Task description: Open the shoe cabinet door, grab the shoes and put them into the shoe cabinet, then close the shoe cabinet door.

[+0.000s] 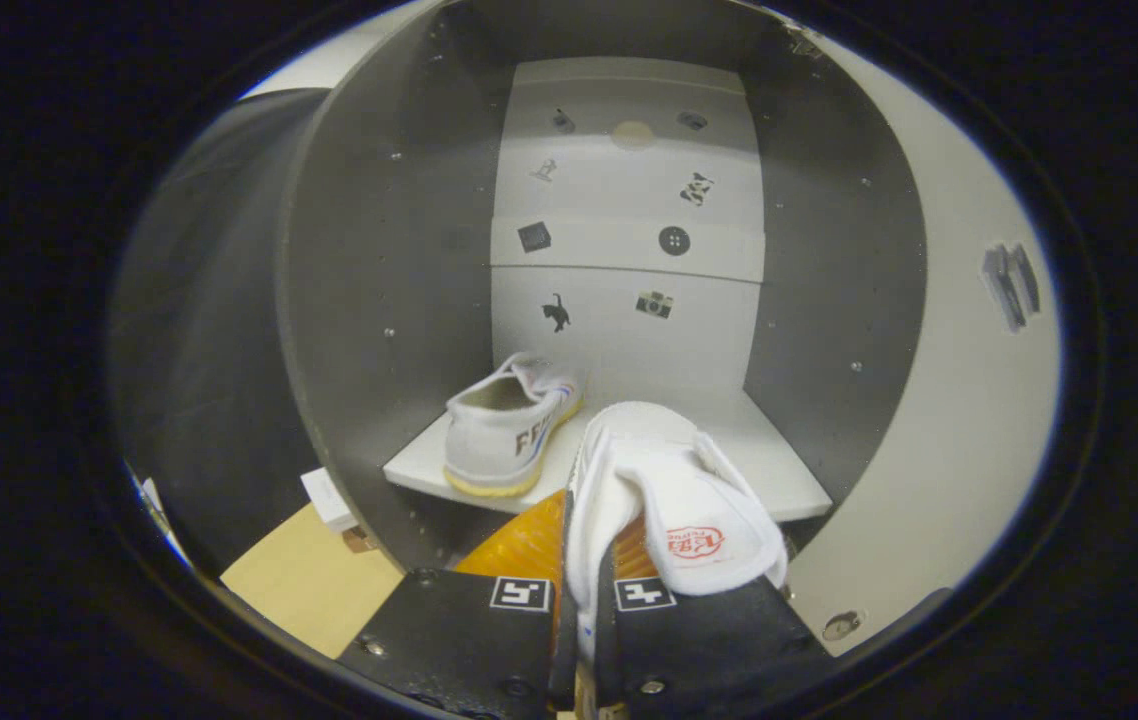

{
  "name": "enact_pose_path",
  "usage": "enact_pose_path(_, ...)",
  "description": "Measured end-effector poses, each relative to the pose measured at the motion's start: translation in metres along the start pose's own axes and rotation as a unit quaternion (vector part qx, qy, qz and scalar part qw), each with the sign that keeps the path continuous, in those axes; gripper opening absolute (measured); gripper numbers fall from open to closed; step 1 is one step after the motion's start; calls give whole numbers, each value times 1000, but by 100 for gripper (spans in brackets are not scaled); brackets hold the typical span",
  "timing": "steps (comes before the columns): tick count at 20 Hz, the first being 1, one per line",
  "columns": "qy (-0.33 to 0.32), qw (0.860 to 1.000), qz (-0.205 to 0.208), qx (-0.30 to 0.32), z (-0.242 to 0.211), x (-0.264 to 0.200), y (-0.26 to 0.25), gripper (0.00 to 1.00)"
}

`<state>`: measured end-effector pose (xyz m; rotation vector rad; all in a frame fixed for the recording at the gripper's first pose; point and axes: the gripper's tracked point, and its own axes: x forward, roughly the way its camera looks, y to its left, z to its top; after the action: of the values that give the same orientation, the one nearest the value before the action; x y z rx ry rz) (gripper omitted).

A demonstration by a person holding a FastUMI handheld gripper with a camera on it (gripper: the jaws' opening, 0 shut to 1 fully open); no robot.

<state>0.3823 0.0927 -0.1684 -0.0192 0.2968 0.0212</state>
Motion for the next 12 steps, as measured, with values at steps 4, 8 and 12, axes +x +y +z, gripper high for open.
enact_pose_path(4, -7, 1000, -3, 0, 30, 45, -9, 10)
enact_pose_path(8, -2, 1000, -13, 2, 48, 90, -22, 11)
enact_pose_path(12, 12, 1000, -25, 4, 52, 121, -37, 11)
